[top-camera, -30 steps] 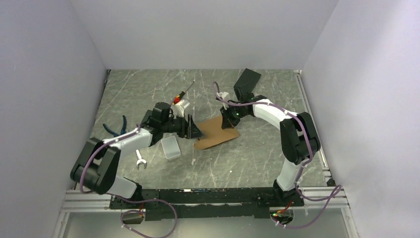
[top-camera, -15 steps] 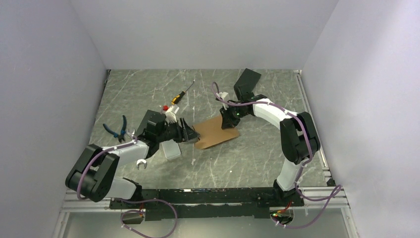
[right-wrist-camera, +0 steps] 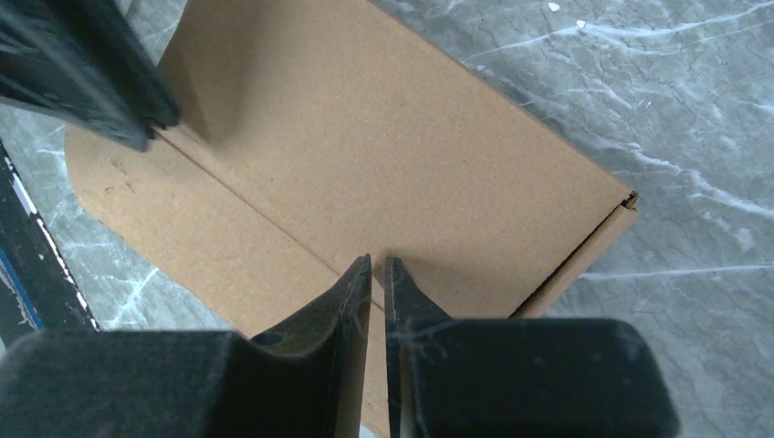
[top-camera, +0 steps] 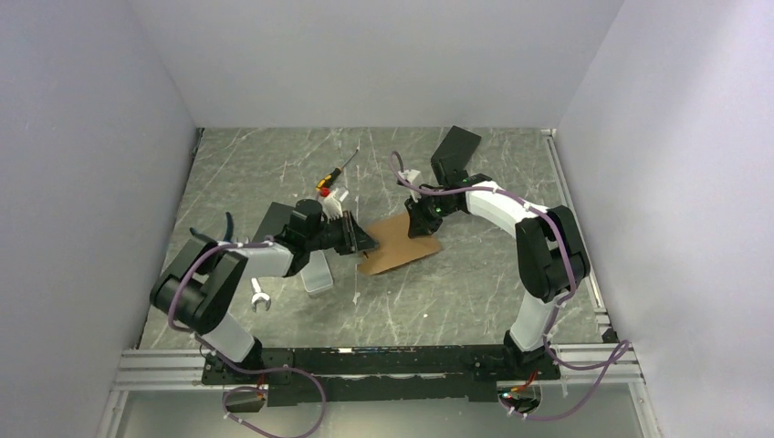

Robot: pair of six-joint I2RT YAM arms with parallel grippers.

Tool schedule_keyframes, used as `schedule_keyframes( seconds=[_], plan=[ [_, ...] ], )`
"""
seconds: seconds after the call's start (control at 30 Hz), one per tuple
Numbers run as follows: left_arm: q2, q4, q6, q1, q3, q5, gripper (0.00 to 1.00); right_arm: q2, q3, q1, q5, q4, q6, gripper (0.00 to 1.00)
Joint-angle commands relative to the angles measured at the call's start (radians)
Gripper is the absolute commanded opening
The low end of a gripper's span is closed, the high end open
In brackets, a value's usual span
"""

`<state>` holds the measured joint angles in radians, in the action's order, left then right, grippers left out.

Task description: Fold the paper box

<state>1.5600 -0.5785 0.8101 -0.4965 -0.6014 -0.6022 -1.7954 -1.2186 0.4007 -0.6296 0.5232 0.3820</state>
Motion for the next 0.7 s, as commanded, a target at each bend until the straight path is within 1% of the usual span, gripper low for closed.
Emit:
schedule_keyframes(
  seconds=[0.0,0.13,0.23,0.43,0.57,0.67],
  plan=[
    [0.075,0.021,0.005,-0.005,0.015,-0.012,0.2,-0.007,-0.029,-0.005,0.015,0.017,0.007,0.15],
    [0.113,0.027,0.01,-0.005,0.013,-0.01,0.2,-0.01,-0.03,-0.005,0.013,0.019,0.008,0.16],
    [0.092,0.026,0.012,-0.005,-0.008,-0.016,0.22,-0.007,-0.031,-0.005,0.007,0.023,0.012,0.18],
    [-0.074,0.139,-0.033,-0.003,-0.052,0.02,0.29,0.002,-0.032,-0.007,-0.012,0.028,0.018,0.21],
    [-0.208,0.203,-0.04,-0.004,-0.011,0.09,0.35,0.011,-0.036,-0.008,-0.041,0.035,0.021,0.24],
    [-0.229,0.215,-0.037,-0.004,0.023,0.13,0.36,0.024,-0.036,-0.008,-0.079,0.037,0.021,0.25]
  ],
)
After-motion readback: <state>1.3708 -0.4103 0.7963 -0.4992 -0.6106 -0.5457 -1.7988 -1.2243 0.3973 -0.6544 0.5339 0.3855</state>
